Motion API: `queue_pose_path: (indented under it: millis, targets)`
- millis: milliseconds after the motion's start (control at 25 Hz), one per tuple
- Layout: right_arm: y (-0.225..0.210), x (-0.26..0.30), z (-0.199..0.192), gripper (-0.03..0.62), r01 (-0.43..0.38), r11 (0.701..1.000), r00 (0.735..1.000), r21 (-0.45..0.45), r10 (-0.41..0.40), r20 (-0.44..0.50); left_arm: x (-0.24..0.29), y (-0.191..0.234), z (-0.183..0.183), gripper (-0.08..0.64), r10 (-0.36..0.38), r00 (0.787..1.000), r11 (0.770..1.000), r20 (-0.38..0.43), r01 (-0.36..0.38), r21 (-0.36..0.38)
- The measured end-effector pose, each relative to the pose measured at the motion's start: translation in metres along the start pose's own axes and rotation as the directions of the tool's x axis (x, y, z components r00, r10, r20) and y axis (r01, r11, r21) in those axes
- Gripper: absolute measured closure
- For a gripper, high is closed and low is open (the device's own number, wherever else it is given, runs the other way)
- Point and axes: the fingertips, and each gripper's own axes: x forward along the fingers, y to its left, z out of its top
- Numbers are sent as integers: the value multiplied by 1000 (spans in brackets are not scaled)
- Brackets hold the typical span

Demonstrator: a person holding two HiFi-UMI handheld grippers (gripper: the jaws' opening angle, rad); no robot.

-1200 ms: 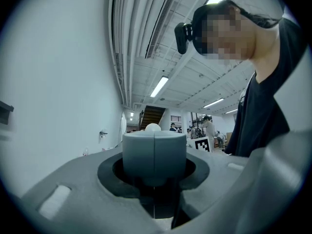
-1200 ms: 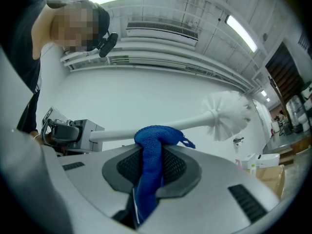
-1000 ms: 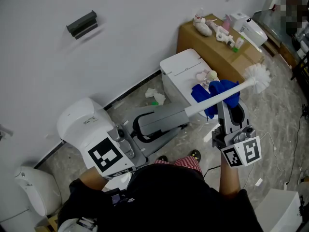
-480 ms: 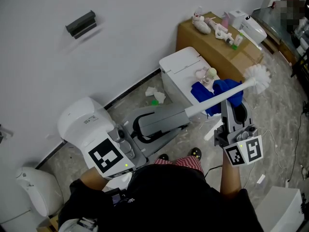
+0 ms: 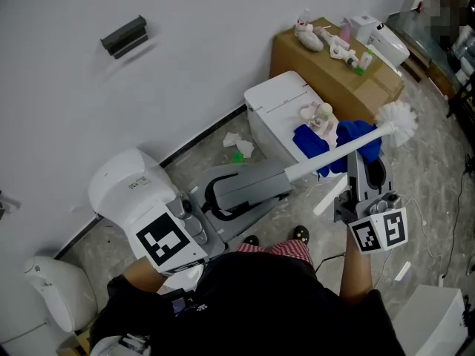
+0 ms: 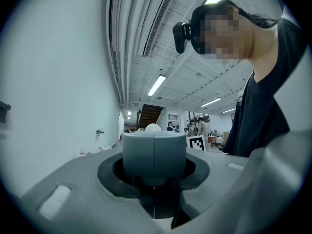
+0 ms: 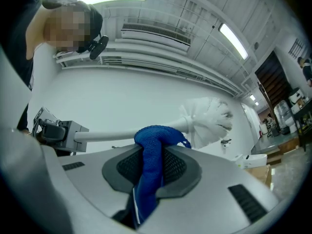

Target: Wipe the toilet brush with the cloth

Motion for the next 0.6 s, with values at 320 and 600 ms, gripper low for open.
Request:
queue_pose_path:
  millis: [320,600]
  targets:
    - [-13,-2,0,522,25,1000,1000,15,-25,7,4,1,-5,396,-5,1000,1000,-23,5,-15]
    - [-22,2,-1,522,34,999,999,24,-34,2,9,6,-5,396,-6,1000,1000,-22,6,-16]
